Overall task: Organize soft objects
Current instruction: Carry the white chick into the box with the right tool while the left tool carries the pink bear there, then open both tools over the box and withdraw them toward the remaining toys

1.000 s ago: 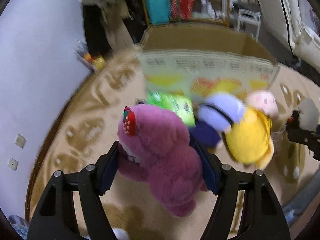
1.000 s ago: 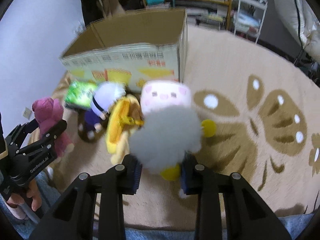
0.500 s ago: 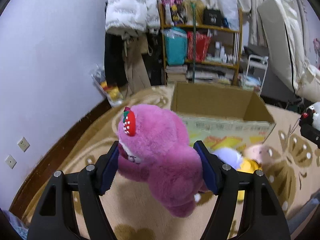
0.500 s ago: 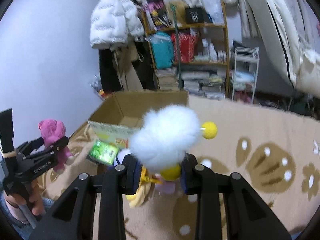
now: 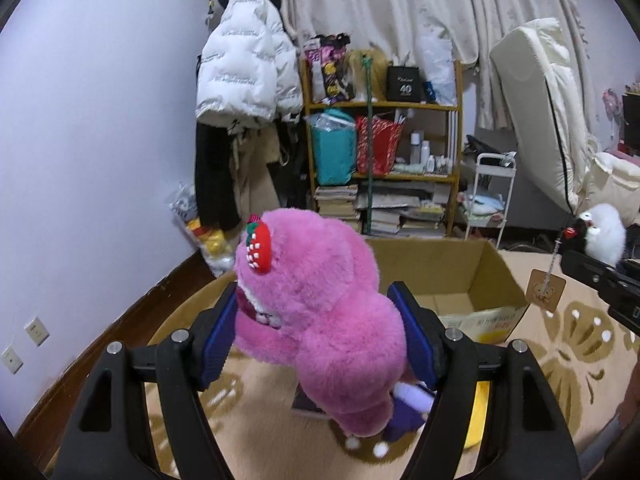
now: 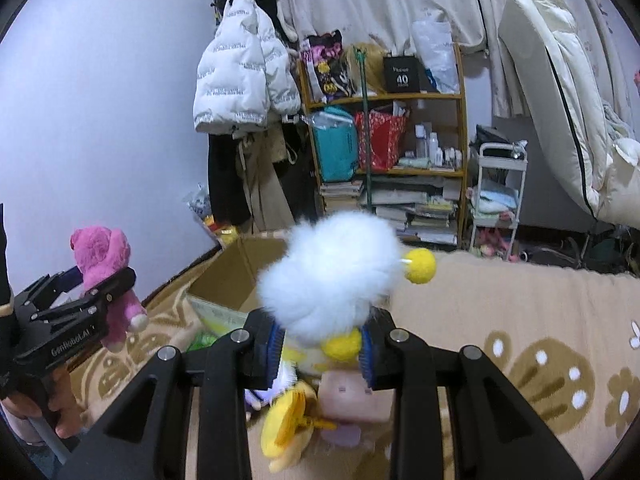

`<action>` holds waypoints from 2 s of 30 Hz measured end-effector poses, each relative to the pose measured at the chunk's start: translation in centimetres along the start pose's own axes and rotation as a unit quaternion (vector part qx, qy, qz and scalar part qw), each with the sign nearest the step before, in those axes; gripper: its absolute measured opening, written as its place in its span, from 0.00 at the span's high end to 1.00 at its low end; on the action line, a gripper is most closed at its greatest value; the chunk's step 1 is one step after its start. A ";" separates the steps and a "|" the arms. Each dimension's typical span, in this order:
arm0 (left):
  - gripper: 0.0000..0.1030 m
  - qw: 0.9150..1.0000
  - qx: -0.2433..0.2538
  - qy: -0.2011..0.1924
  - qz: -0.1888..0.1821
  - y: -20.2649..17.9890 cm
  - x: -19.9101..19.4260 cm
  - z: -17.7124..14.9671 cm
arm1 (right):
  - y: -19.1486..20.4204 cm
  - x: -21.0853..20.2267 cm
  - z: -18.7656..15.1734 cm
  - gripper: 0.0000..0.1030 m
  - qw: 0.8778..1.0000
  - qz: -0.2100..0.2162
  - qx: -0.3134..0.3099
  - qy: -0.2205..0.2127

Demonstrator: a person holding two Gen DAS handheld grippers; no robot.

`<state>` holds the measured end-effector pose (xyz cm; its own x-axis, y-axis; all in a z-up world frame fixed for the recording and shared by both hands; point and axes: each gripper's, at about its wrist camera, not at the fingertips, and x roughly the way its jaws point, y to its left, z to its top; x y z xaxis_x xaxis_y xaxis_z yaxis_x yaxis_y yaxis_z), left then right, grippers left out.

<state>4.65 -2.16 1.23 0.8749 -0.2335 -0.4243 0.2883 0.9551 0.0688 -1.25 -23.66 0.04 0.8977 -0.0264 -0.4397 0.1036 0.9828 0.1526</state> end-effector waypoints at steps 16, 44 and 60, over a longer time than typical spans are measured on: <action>0.29 0.999 0.038 0.010 -0.003 -2.6 7.7 2.6 | -1.0 6.9 1.8 0.68 1.000 0.012 0.007 0.002; 0.29 0.996 0.034 0.069 -0.053 -3.7 12.7 0.9 | -3.4 11.1 -0.9 0.63 0.997 0.013 0.025 0.075; 0.06 0.997 0.022 0.069 -0.024 -1.3 10.2 0.9 | -2.4 8.2 -0.9 0.12 0.999 0.018 0.019 0.045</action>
<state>13.52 -5.93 -2.35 0.7983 -0.2487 -0.5485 0.3480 0.9338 0.0830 5.45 -26.07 -4.68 0.8592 0.0265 -0.5109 0.0906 0.9750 0.2030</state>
